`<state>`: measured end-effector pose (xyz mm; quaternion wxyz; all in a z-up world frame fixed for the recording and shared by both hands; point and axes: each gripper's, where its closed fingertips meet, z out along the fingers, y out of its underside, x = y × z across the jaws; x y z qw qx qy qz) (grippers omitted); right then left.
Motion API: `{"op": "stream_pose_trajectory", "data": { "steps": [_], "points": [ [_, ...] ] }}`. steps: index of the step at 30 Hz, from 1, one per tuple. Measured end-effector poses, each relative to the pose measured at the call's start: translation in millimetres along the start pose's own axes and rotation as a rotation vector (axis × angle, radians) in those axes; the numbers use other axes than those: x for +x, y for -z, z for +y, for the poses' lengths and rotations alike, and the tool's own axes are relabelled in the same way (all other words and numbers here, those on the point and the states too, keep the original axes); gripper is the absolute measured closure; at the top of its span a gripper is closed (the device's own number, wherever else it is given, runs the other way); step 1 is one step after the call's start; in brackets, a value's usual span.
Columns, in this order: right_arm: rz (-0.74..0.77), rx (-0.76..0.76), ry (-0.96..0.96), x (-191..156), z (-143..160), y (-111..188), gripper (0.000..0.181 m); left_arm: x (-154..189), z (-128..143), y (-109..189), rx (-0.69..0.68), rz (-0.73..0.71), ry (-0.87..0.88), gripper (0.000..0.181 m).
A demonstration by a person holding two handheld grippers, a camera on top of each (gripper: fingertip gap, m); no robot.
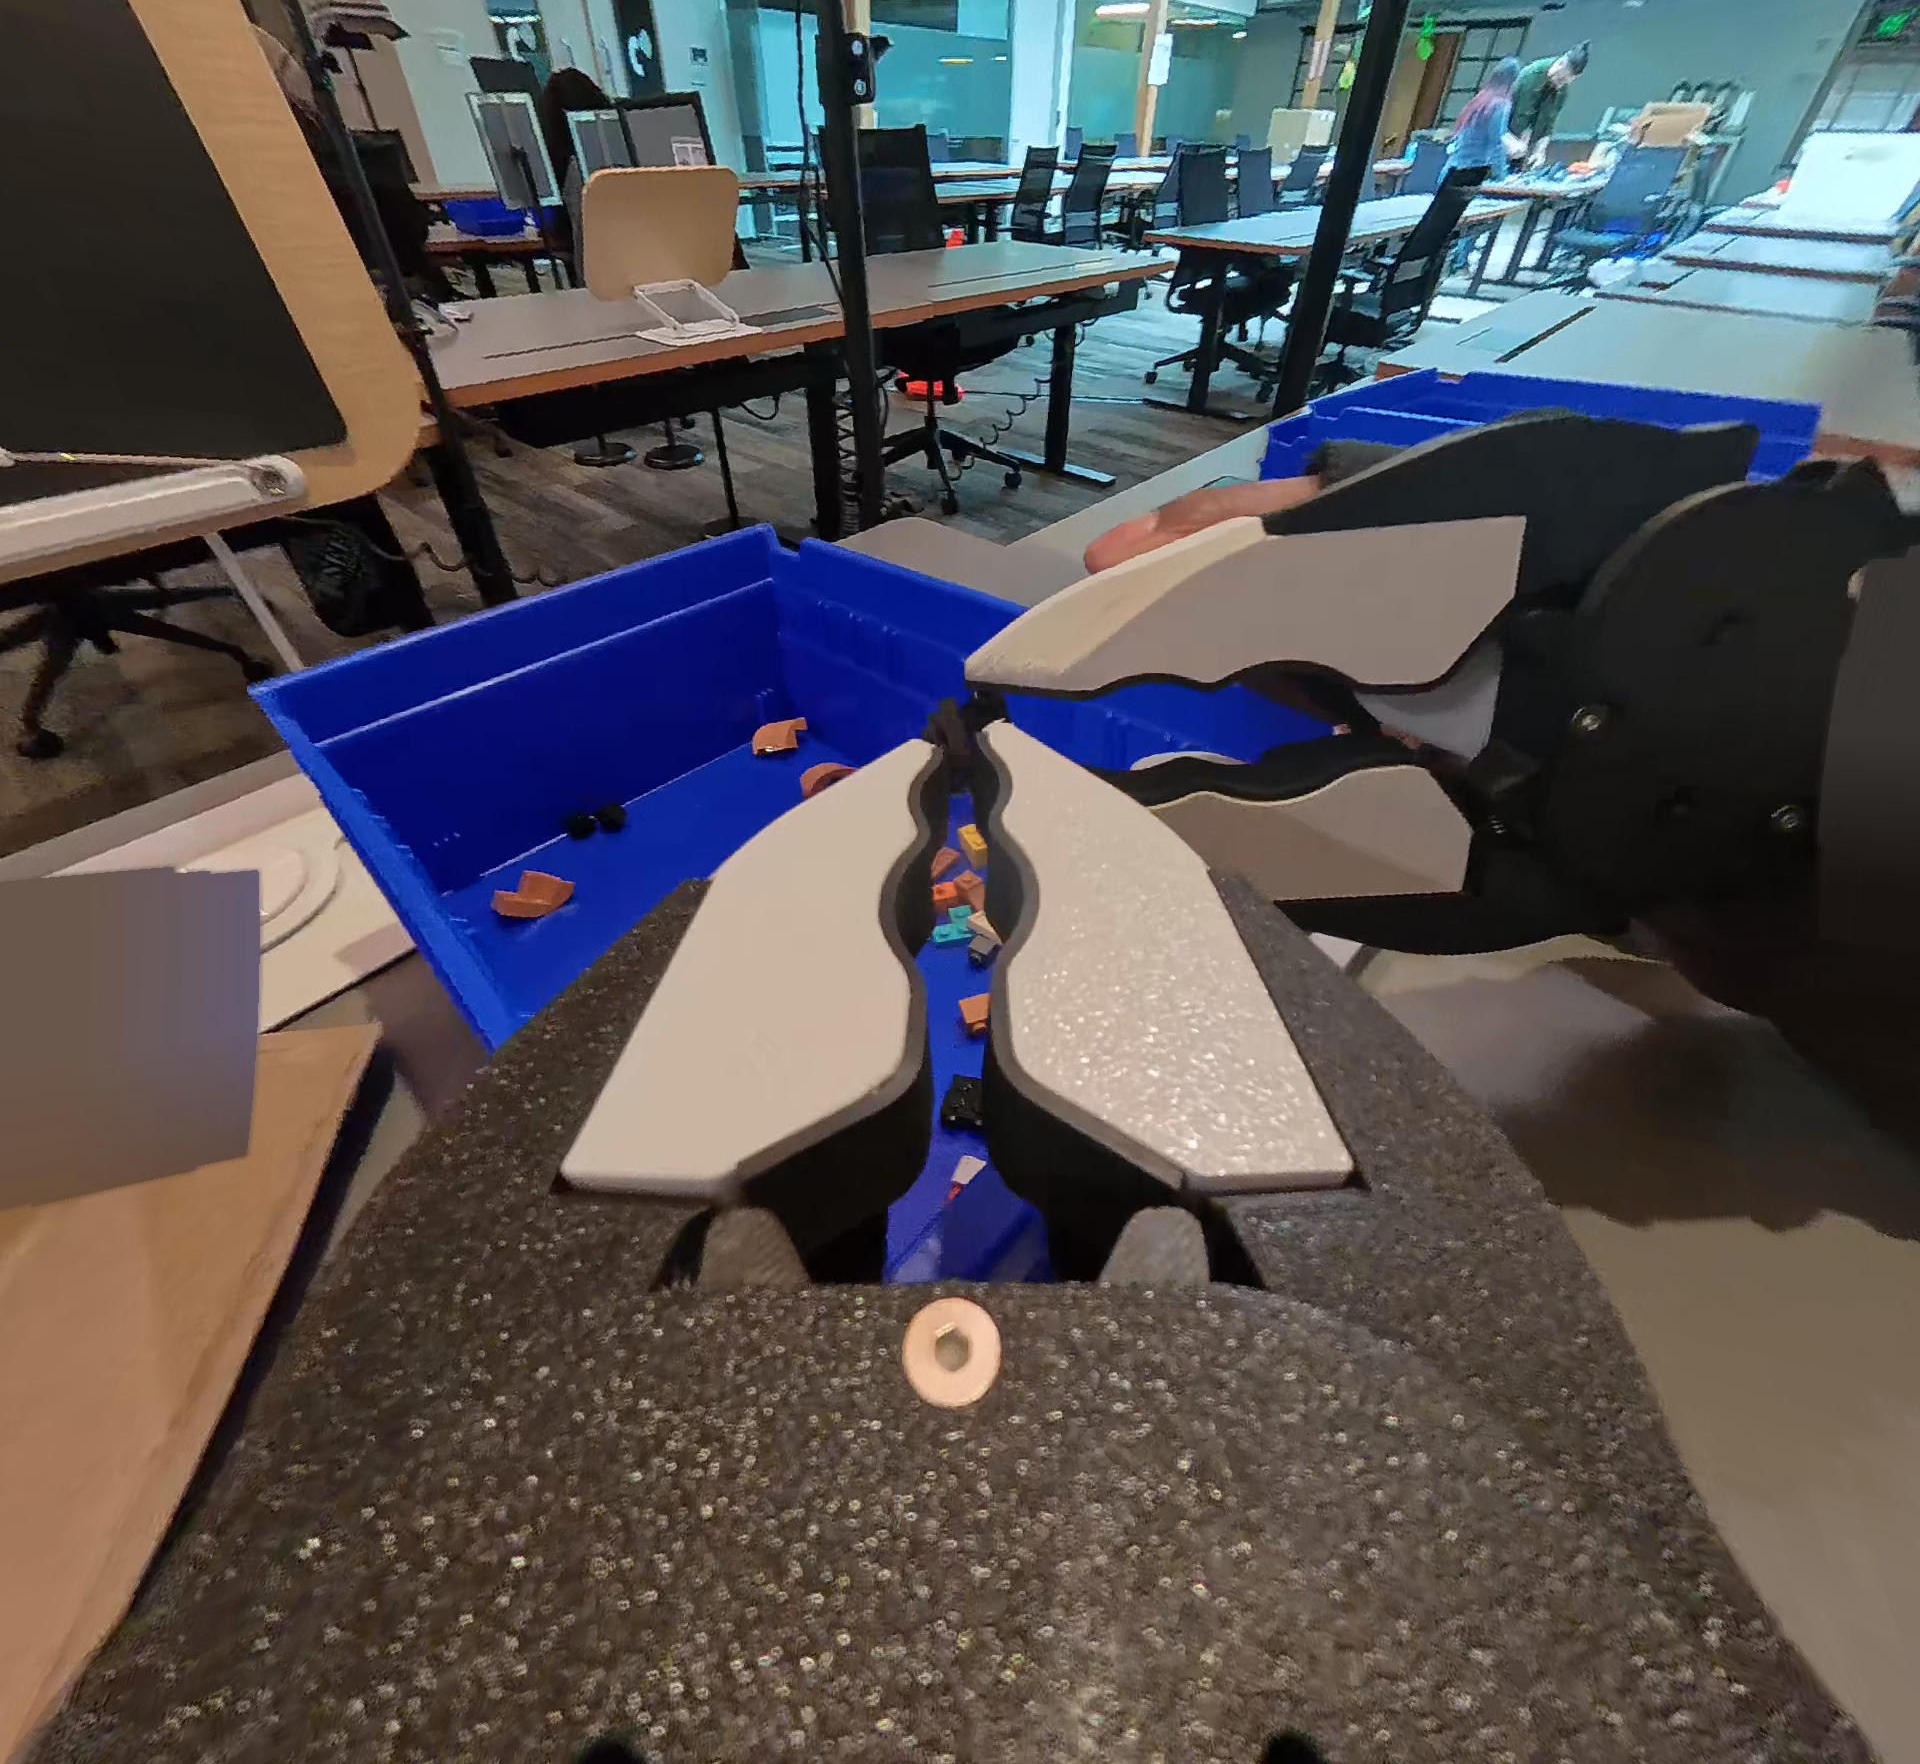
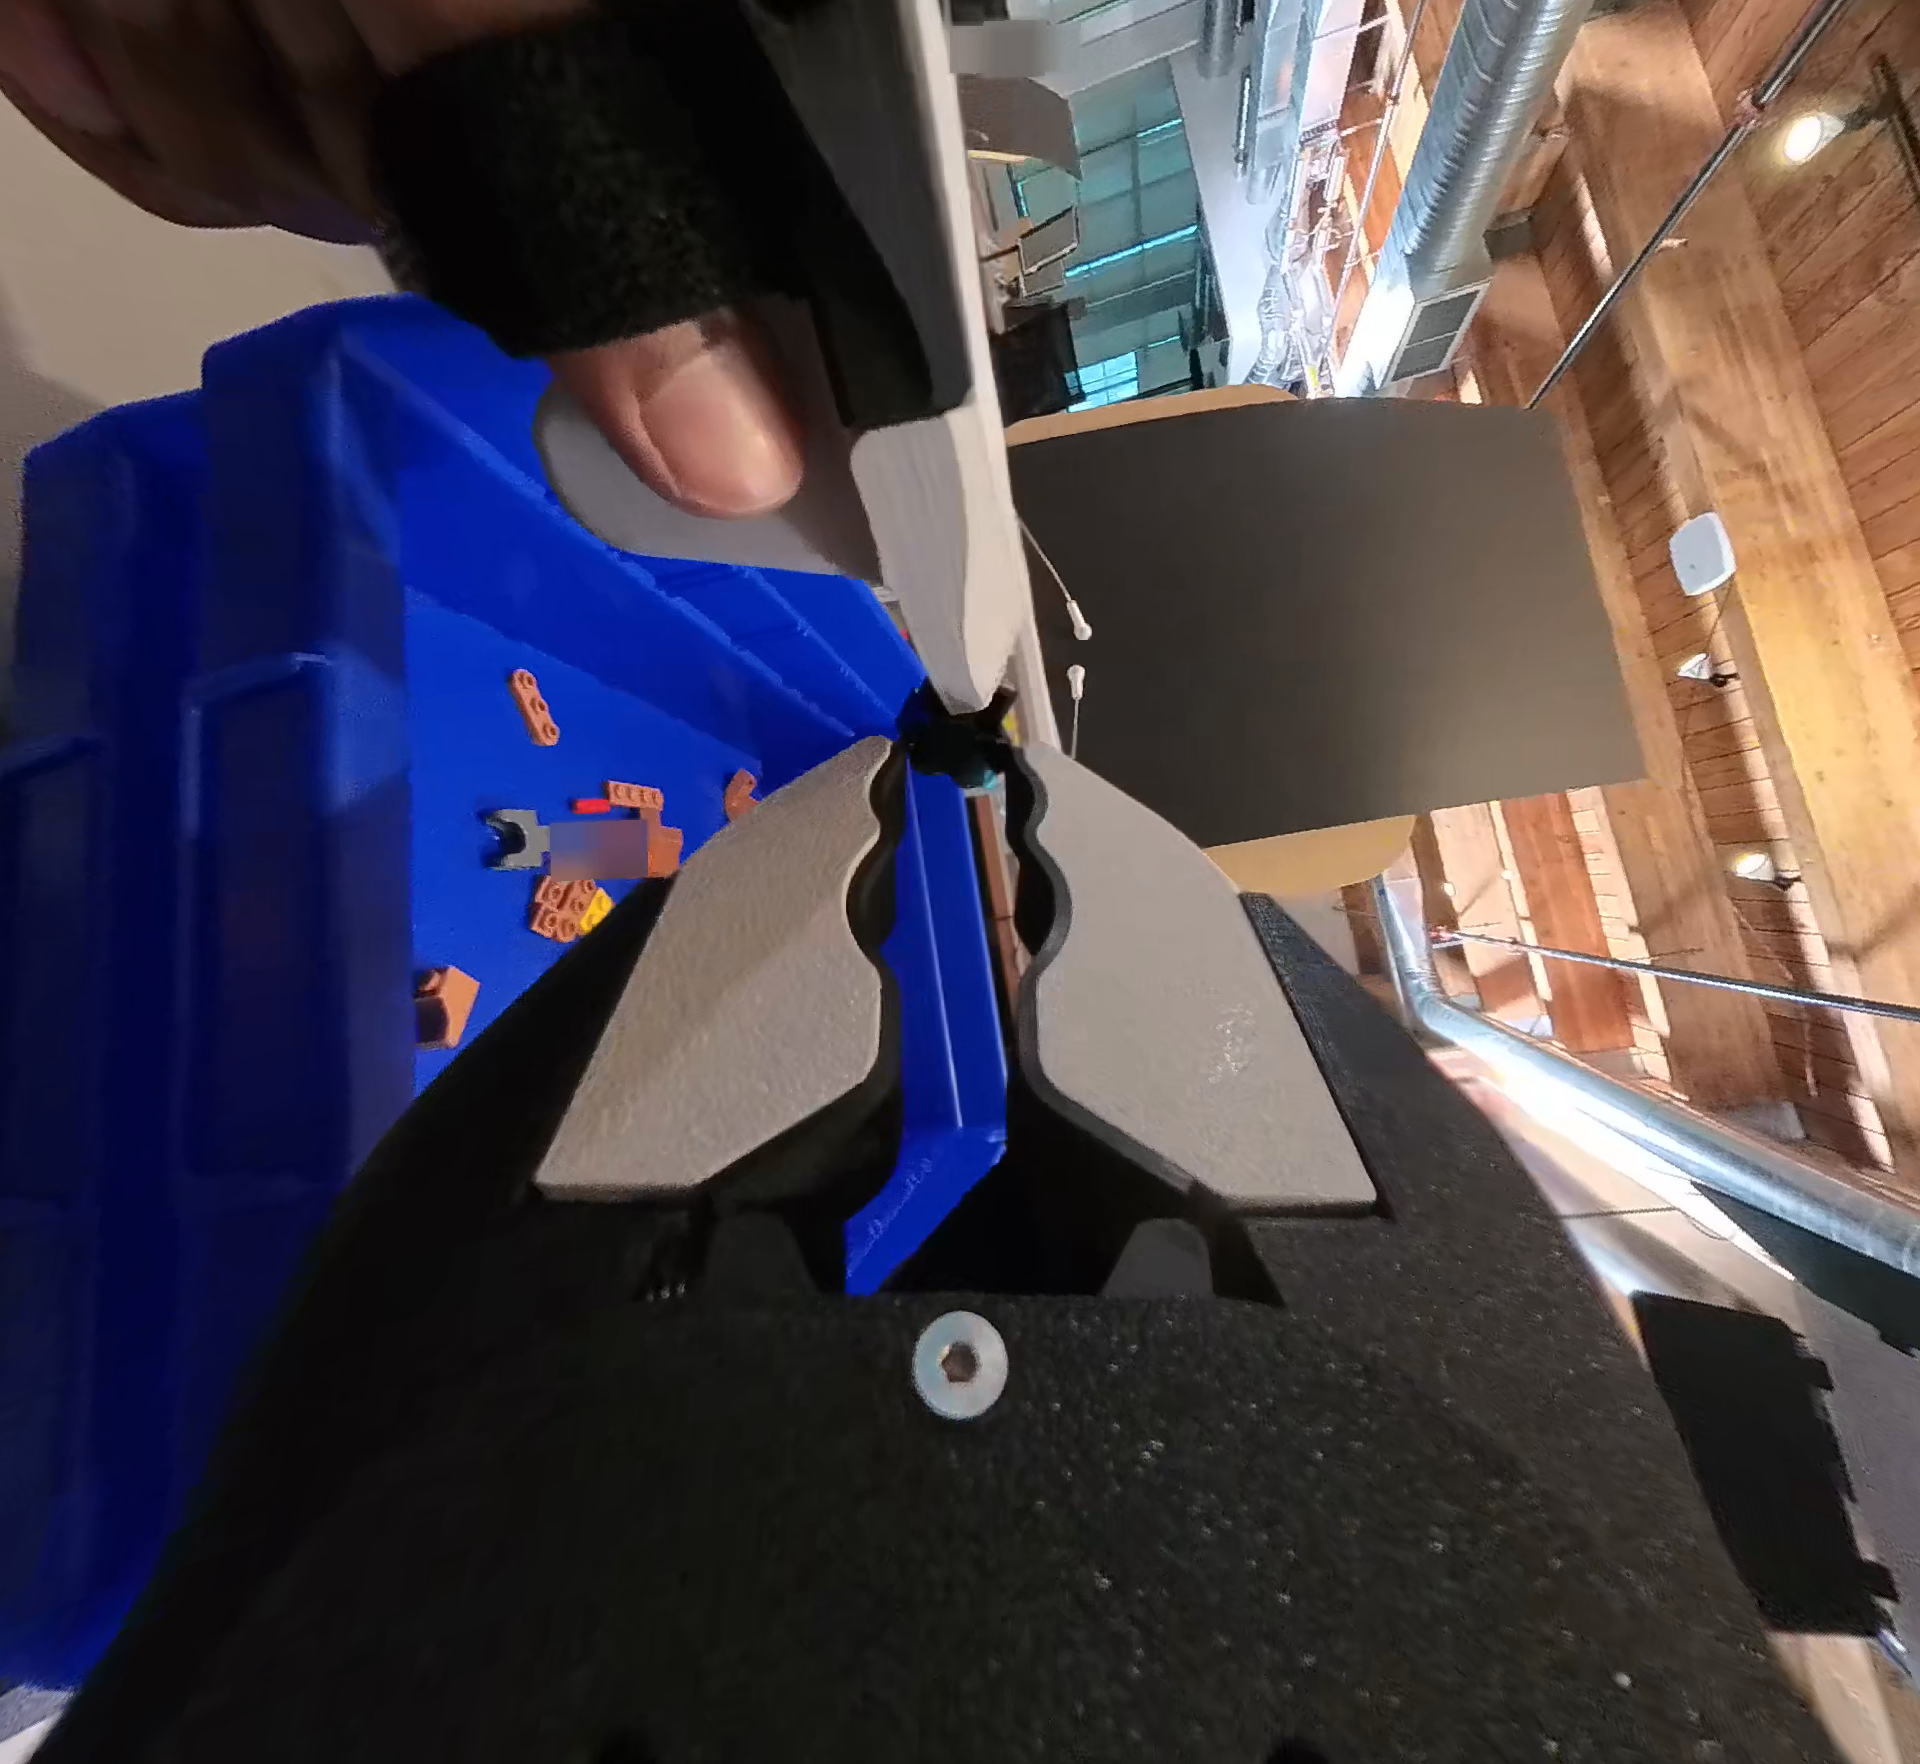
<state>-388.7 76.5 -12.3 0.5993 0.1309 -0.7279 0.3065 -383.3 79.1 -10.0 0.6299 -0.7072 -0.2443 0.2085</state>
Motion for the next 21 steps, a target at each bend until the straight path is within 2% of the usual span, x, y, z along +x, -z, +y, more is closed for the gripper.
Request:
{"op": "stream_pose_trajectory", "data": {
  "steps": [7, 8, 10, 16, 18, 21],
  "points": [
    [-0.069, 0.005, -0.111, -1, 4, 1, 0.164, -4, -1, -3, -0.006, -0.070, -0.112, 0.178],
    [-0.067, -0.006, -0.113, -1, 6, 1, 0.170, -8, -1, -2, -0.007, -0.099, -0.112, 0.178],
    [-0.061, -0.033, -0.092, 2, 13, 3, 0.171, -23, -5, 5, 0.010, -0.144, -0.107, 0.178],
    [-0.071, -0.085, -0.094, 1, 23, 0, 0.169, -18, -3, 3, 0.011, -0.075, -0.038, 0.178],
    [-0.074, -0.140, -0.053, -2, 30, -3, 0.157, -15, -1, 1, 0.013, -0.054, -0.007, 0.178],
    [-0.080, -0.108, -0.057, -5, 24, -3, 0.153, -14, -3, 1, 0.039, -0.031, 0.055, 0.178]
  ]
}}
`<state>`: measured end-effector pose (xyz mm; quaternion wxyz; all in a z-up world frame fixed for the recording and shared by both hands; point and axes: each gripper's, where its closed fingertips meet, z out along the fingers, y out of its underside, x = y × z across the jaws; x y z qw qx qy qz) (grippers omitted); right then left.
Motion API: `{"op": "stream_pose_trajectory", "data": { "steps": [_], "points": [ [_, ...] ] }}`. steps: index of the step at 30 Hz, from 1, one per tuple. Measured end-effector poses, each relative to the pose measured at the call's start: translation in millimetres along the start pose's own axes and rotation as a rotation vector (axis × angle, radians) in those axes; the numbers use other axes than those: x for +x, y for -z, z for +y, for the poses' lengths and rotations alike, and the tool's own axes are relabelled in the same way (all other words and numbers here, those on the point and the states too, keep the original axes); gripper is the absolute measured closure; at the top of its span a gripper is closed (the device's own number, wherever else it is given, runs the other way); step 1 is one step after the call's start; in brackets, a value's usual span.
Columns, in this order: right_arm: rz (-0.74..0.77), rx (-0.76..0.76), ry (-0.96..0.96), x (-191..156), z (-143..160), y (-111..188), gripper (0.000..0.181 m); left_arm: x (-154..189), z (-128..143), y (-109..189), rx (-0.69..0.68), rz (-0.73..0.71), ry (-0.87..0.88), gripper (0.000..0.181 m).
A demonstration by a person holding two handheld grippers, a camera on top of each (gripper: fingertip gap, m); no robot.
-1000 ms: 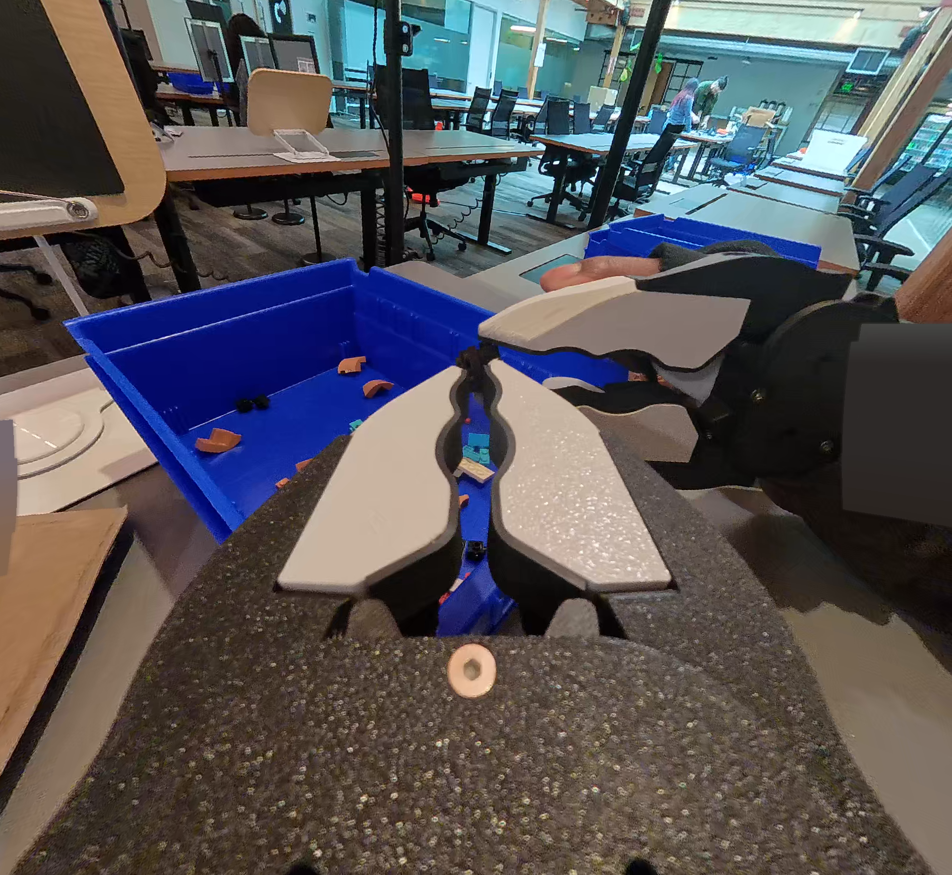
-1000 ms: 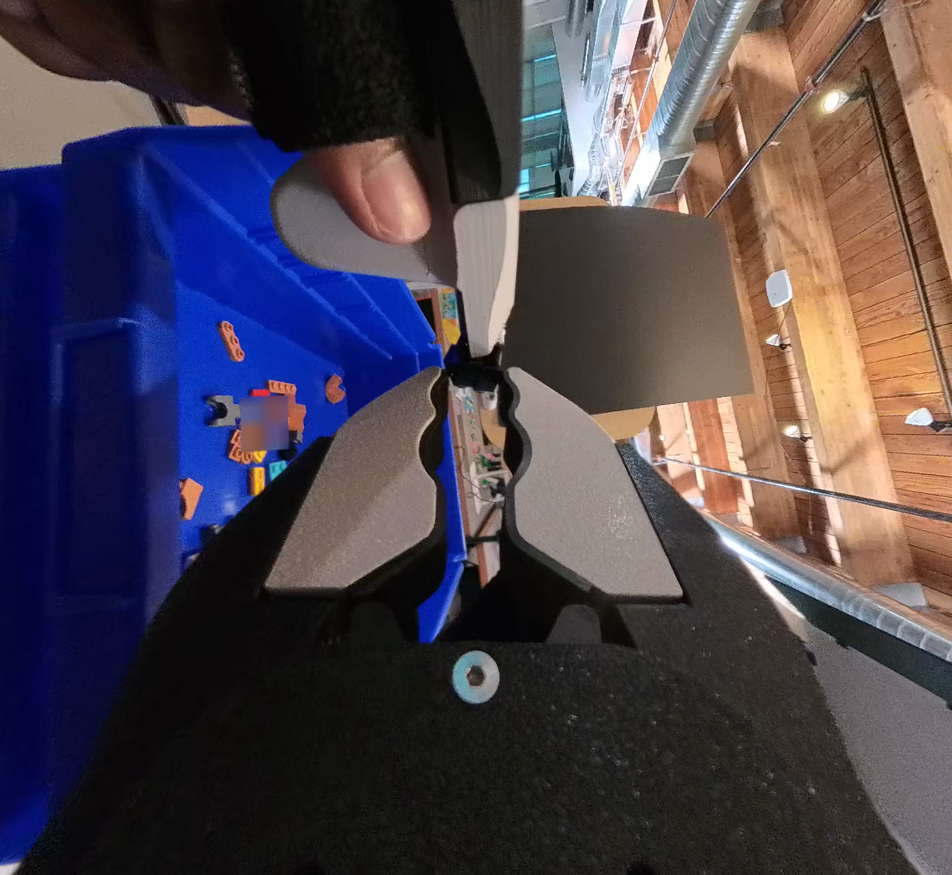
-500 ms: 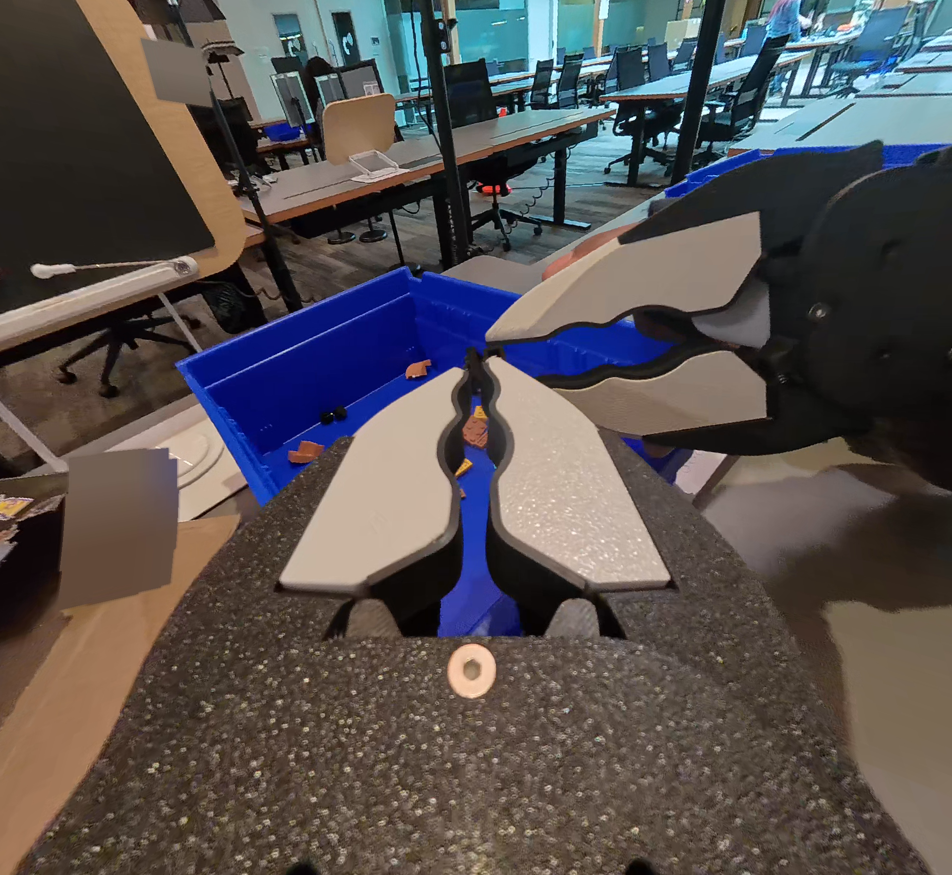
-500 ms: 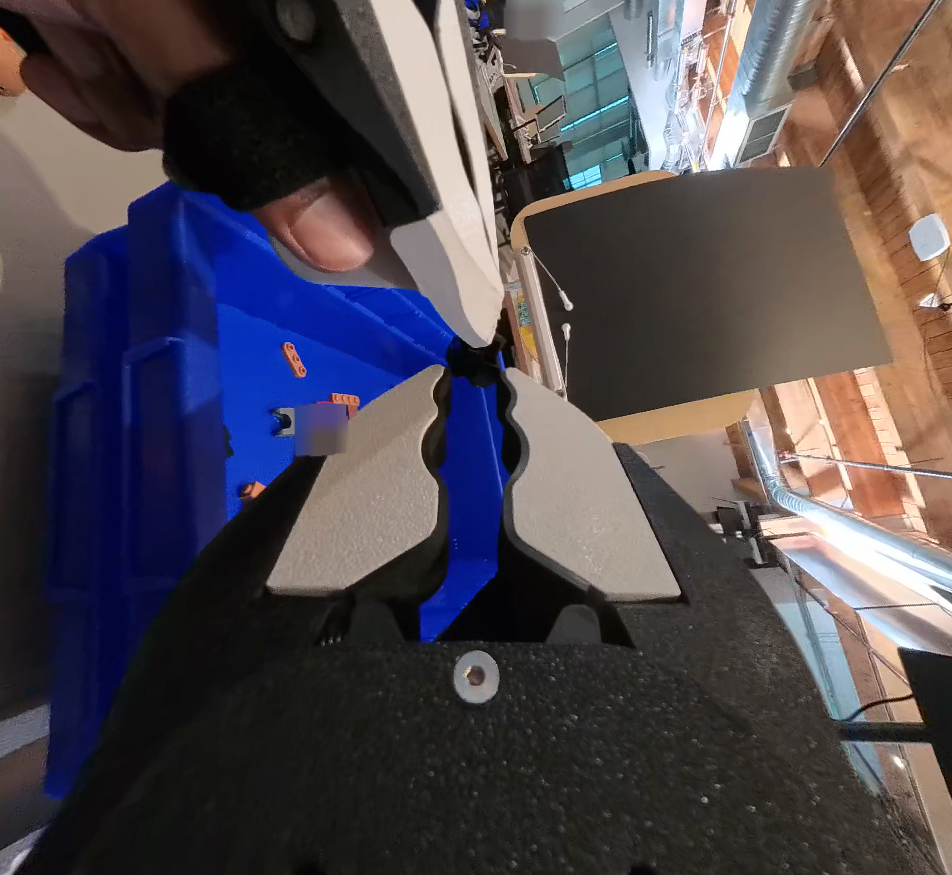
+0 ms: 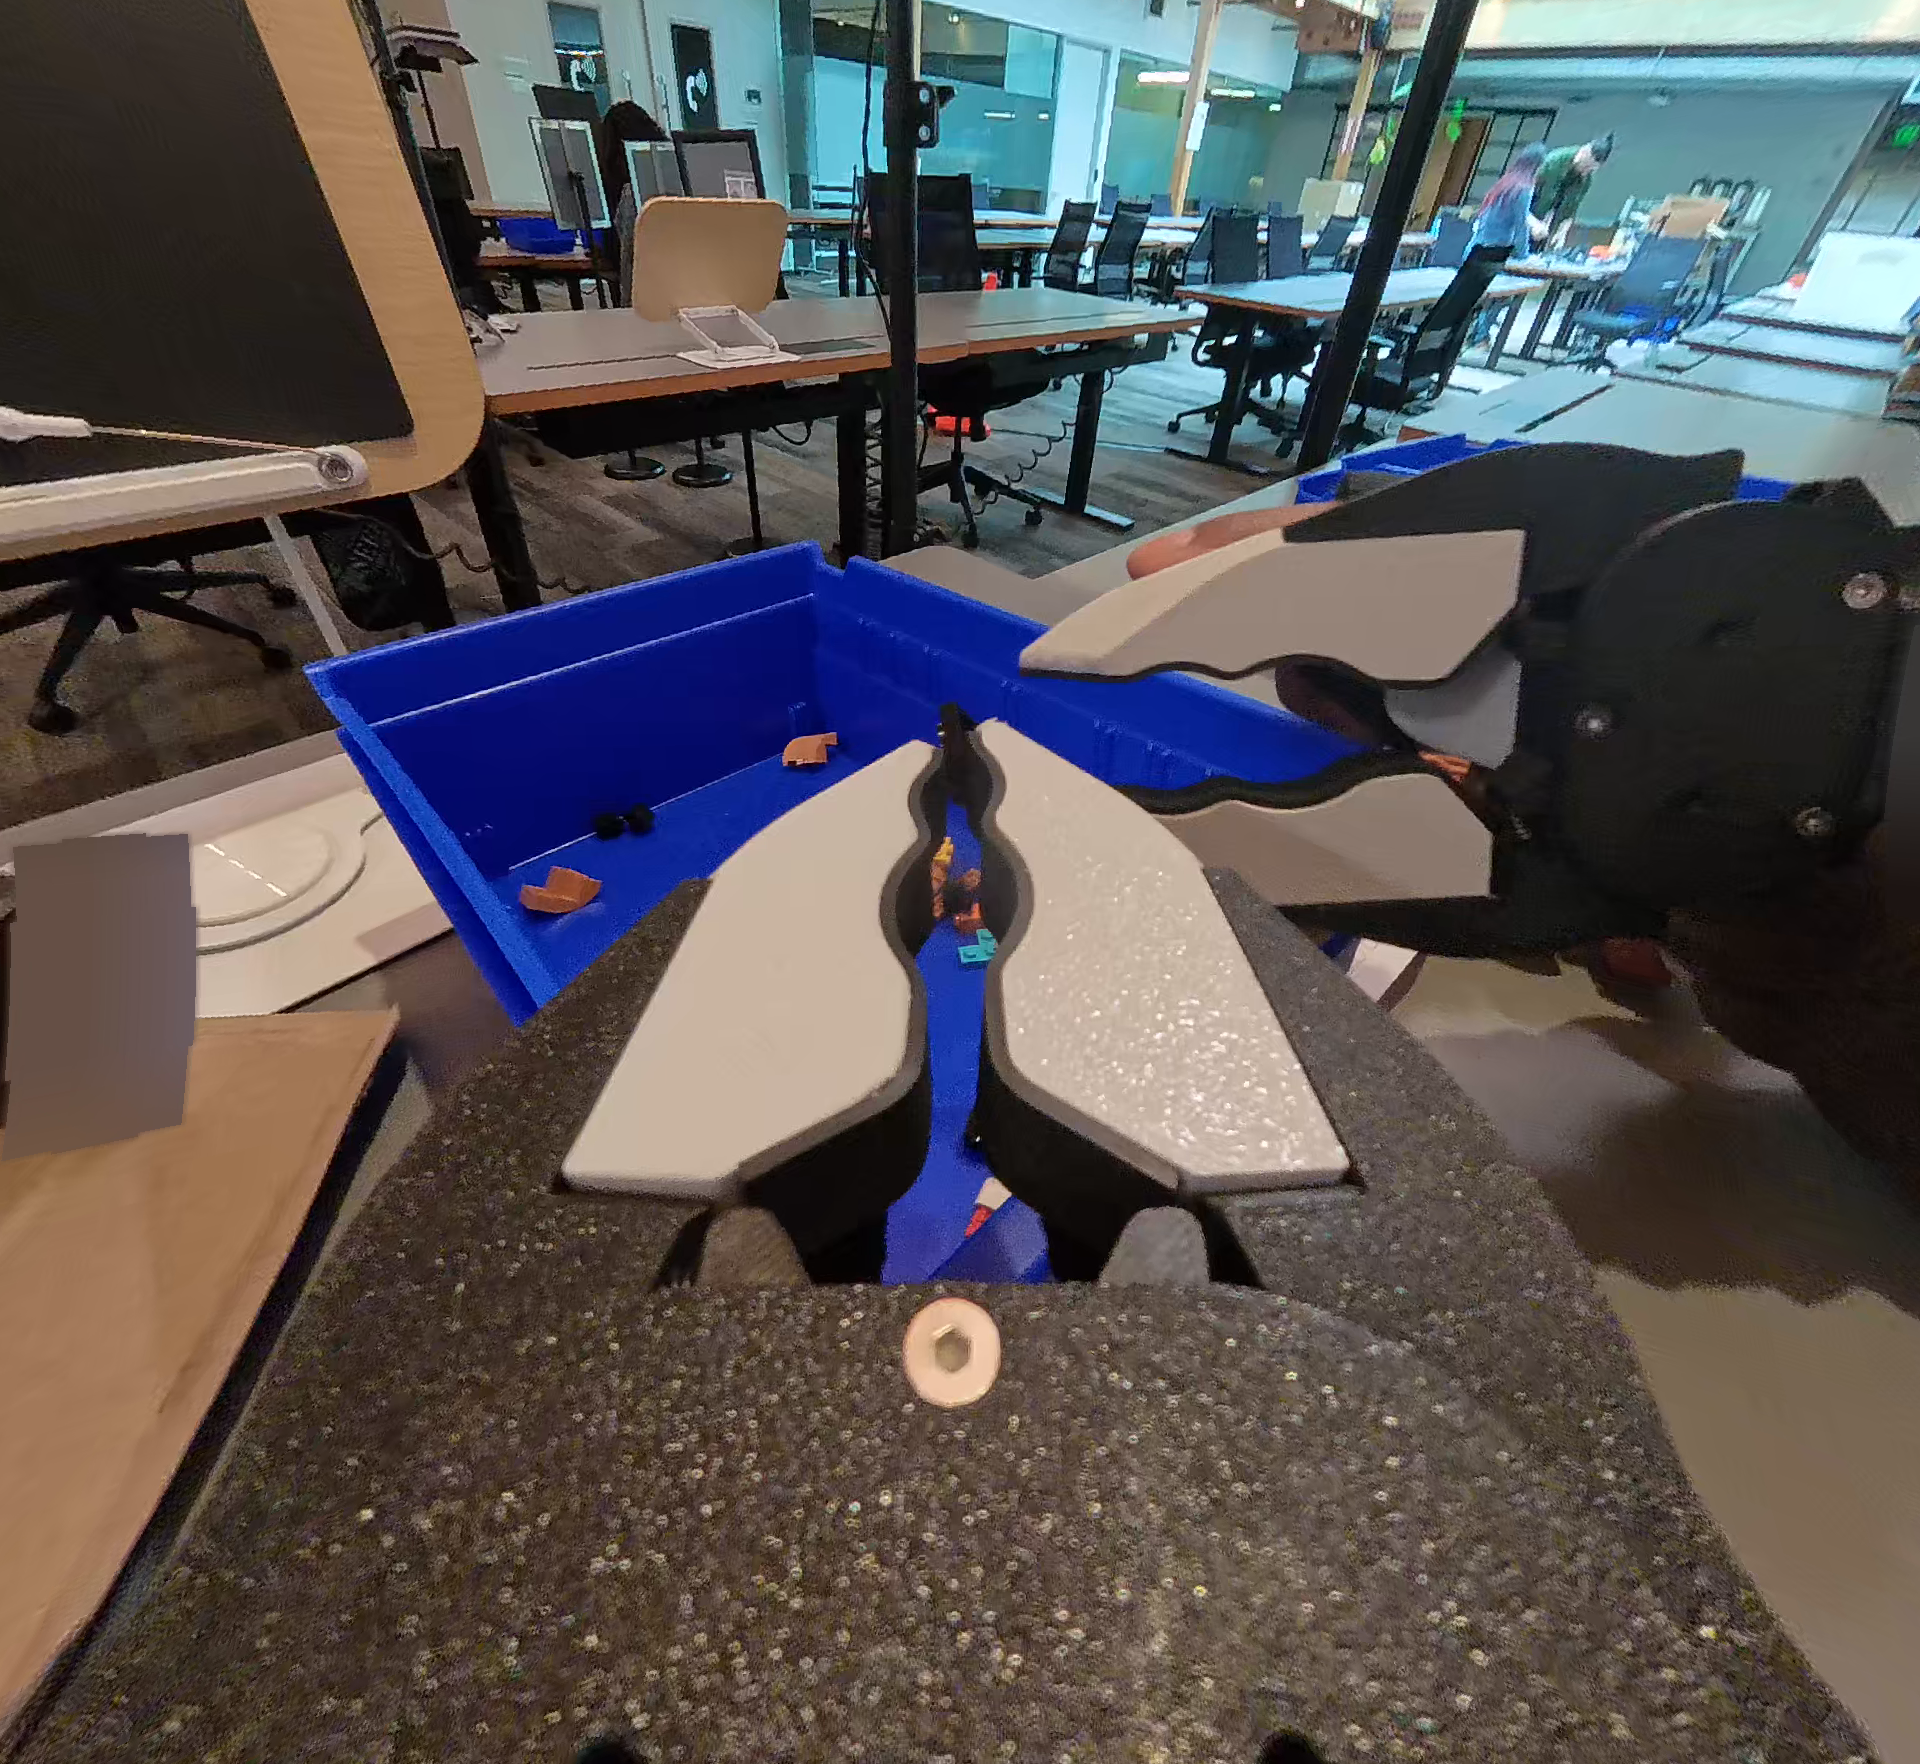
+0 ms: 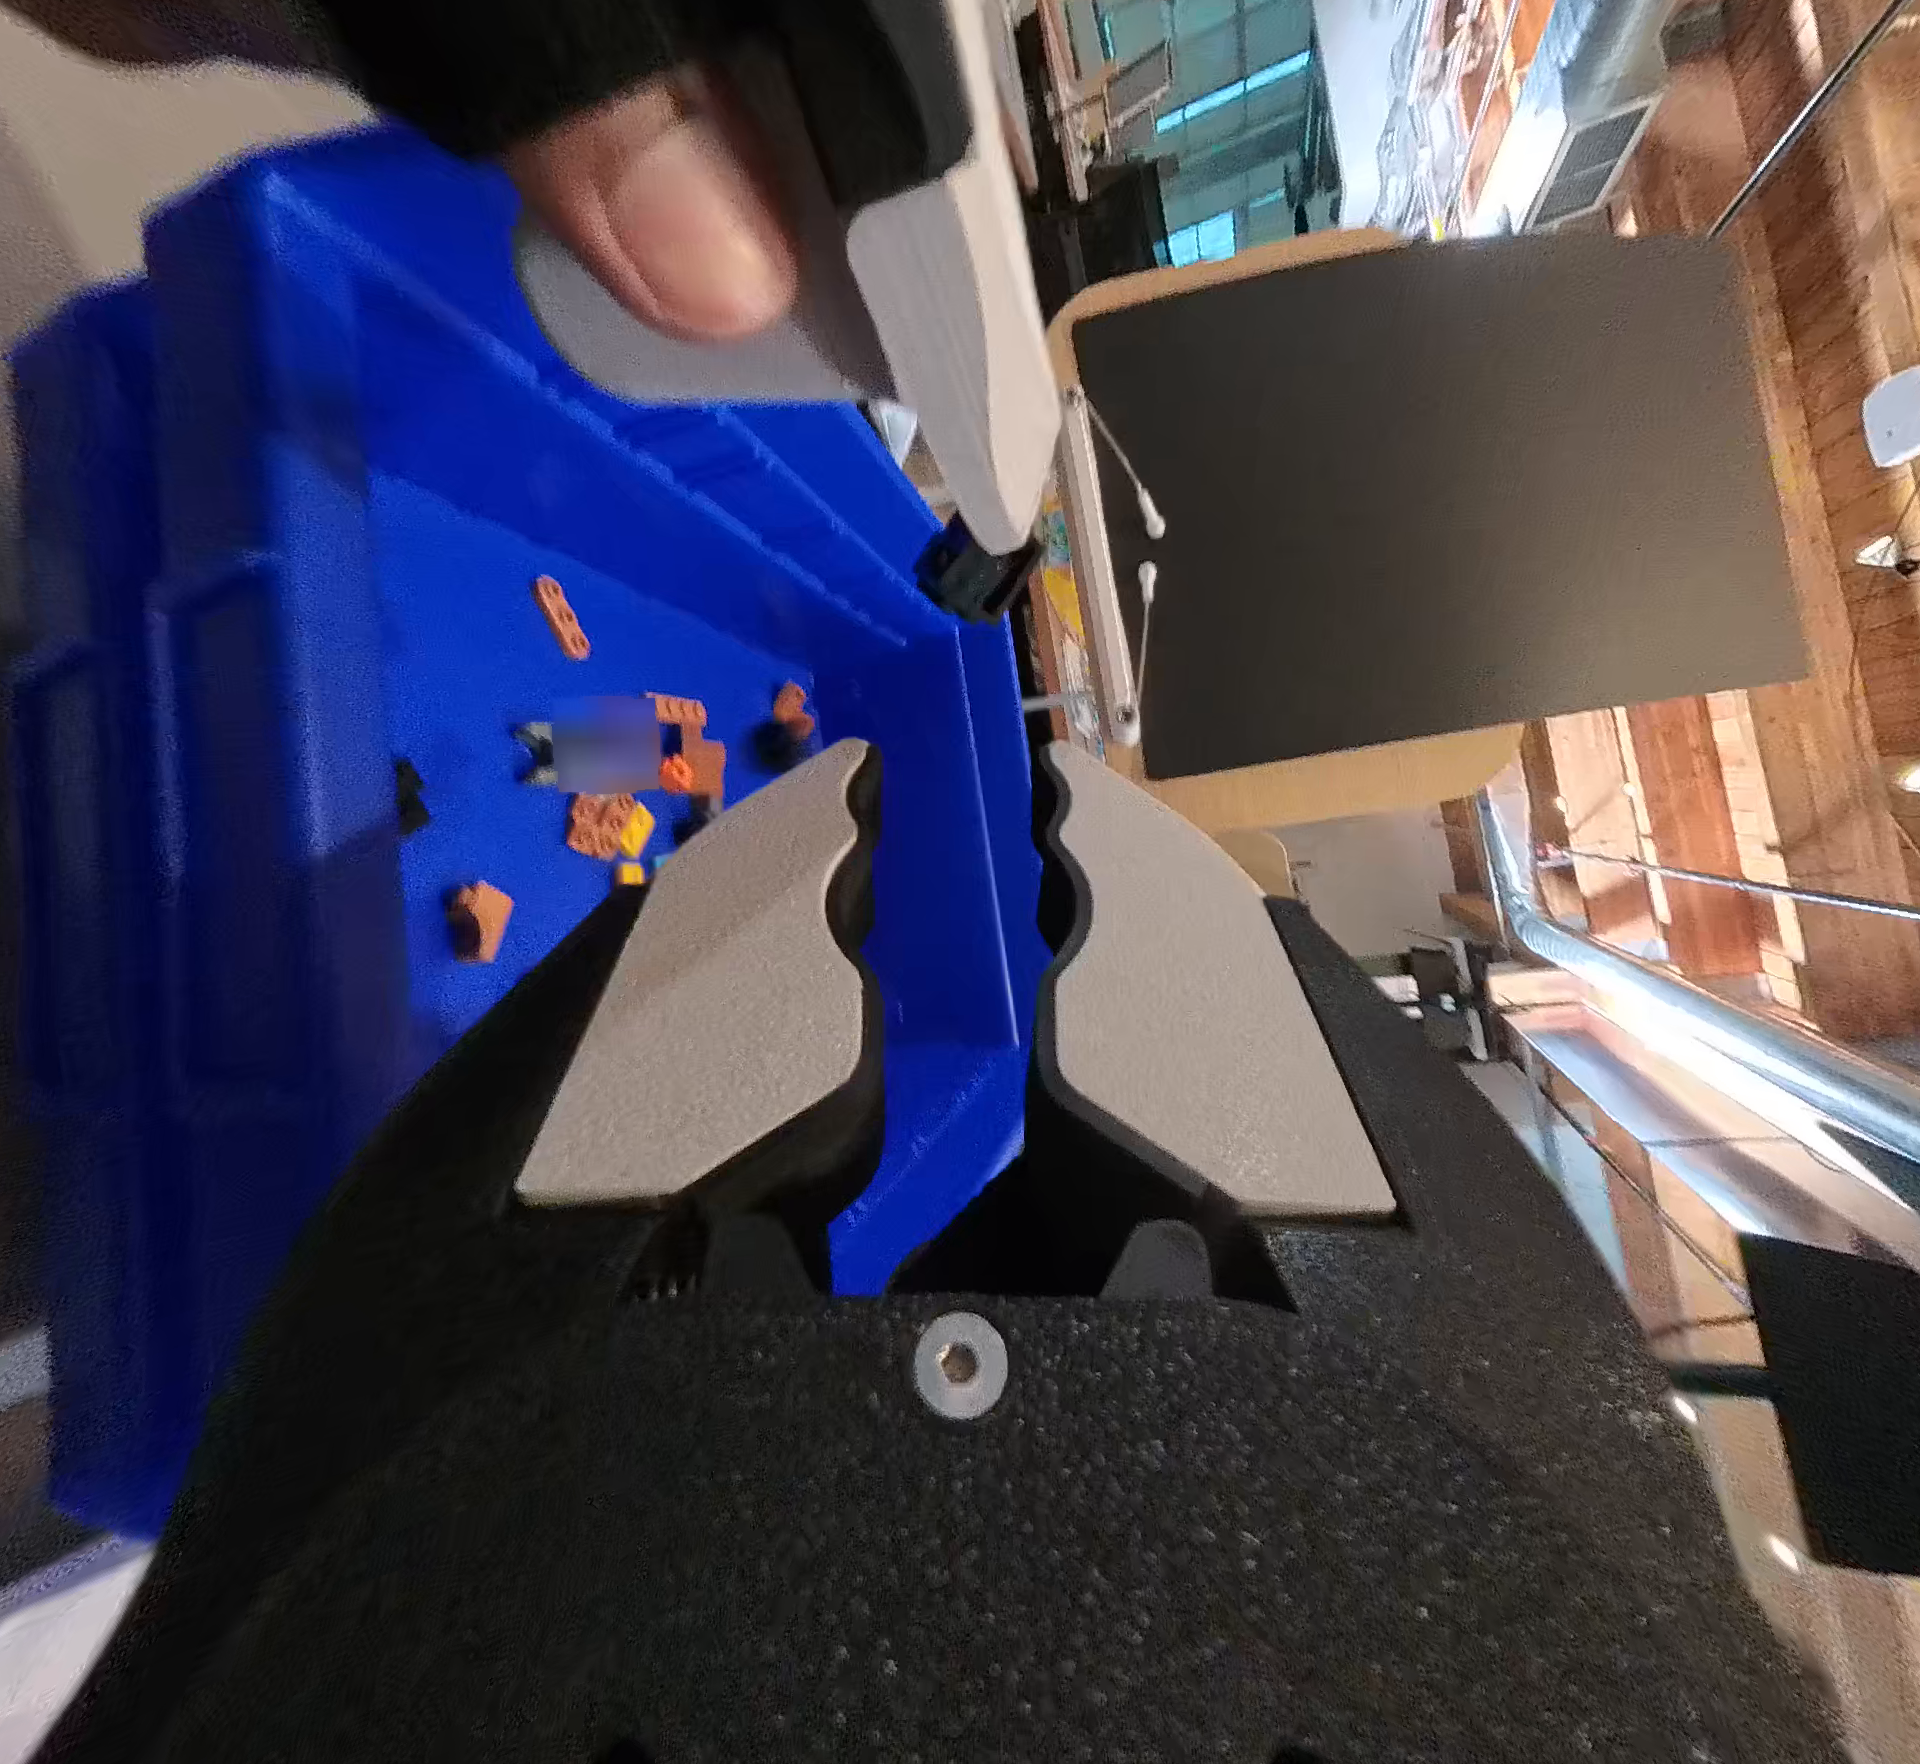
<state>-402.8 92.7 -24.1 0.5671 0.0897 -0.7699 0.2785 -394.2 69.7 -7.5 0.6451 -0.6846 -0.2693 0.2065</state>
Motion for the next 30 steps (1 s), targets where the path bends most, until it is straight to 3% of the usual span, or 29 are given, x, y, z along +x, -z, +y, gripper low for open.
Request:
{"op": "stream_pose_trajectory", "data": {
  "steps": [4, 9, 14, 24, 26, 30],
  "points": [
    [-0.020, 0.113, -0.091, 0, -22, 7, 0.154, 2, 0, 0, 0.021, -0.005, 0.025, 0.178],
    [0.027, 0.102, -0.102, 5, -25, 8, 0.155, 8, 1, -2, 0.036, -0.008, 0.036, 0.178],
    [0.034, 0.090, -0.056, 1, -29, 9, 0.169, 10, 0, -3, 0.052, -0.022, 0.045, 0.178],
    [-0.038, 0.180, -0.184, 7, -32, 17, 0.170, 13, -8, 3, 0.046, -0.073, -0.138, 0.179],
    [-0.050, 0.215, -0.203, 9, -34, 22, 0.170, -5, -14, 10, 0.061, -0.161, -0.162, 0.179],
    [-0.048, 0.188, -0.221, 17, -21, 26, 0.170, -20, -18, 18, 0.024, -0.121, -0.112, 0.178]
  ]
}}
